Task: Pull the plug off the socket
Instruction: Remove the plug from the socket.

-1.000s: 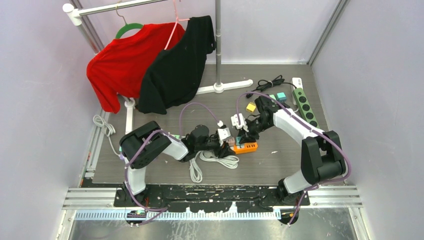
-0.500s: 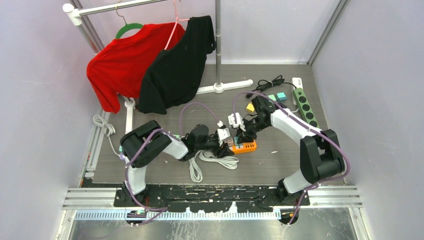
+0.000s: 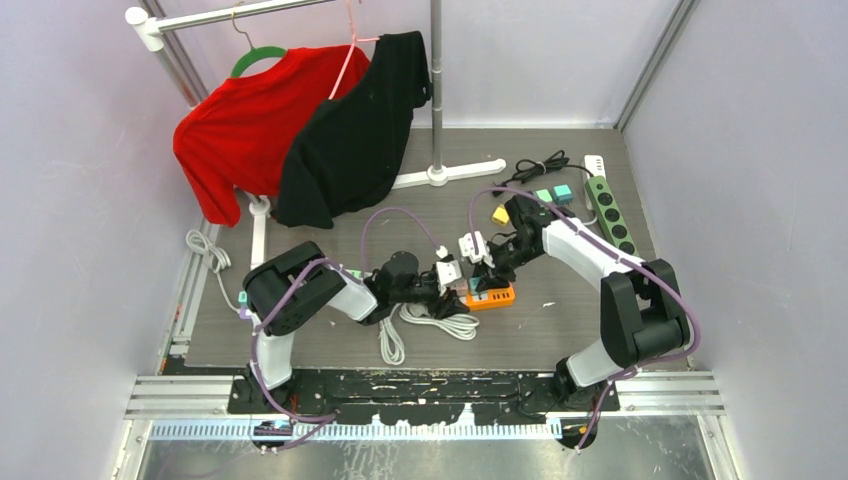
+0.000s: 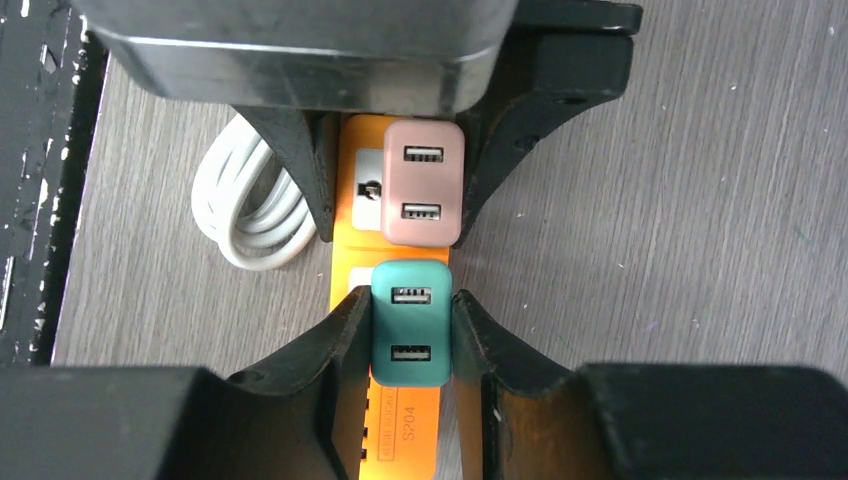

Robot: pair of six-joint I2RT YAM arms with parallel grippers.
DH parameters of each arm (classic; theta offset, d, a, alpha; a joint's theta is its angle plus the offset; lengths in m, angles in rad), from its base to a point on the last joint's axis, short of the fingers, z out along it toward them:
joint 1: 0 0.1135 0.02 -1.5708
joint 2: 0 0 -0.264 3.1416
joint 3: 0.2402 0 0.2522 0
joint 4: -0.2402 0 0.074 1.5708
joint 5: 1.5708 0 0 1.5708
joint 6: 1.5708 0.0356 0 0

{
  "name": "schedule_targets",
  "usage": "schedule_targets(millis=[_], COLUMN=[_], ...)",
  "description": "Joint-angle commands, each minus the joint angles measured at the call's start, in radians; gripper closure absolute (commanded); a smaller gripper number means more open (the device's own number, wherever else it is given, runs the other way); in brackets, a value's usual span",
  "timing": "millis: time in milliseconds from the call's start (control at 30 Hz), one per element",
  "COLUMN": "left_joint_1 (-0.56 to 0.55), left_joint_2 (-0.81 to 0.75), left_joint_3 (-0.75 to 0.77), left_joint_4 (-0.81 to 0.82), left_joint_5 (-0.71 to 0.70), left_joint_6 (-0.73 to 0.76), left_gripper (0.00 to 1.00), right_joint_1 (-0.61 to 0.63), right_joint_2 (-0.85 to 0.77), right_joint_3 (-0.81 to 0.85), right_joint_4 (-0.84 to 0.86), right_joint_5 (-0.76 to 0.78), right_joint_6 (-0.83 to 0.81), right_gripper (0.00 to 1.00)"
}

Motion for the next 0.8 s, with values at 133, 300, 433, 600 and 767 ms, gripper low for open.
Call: schedule_targets(millis=[133,300,433,600,767], left_joint_1=[0.002,0.002,0.002,0.002,0.002], left_joint_2=[-0.006,-0.001,0.011,0.01,0.004], left_joint_3=[-0.032,-0.043,-0.028,-0.016,-0.024], left_joint_4=[-0.017,-0.004,-0.013,-0.028,-0.039], left_joint_5=[-0.021,-0.031,-0.025,-0.022,-0.027], left_joint_6=[0.008,0.007,0.002,-0.008,-0.012], left_gripper=[1.0,1.0,1.0,1.0,1.0], right_joint_1=[-0.007,-0.103,-0.089,-0.024,-0.074], right_joint_2=[-0.051,-0.063,-0.062,-0.111,-0.147], right_joint_3=[-0.017,-0.022,-0.045,-0.058,-0.082], right_joint_4=[0.209,-0.012,-0.186,0.102,0.269], right_joint_5=[-0.031,-0.023,-0.167,-0.225,-0.112], right_joint_6=[0.351,0.047,-0.228,0.165,0.365], right_gripper=[0.99,0.99,0.99,0.99,0.99])
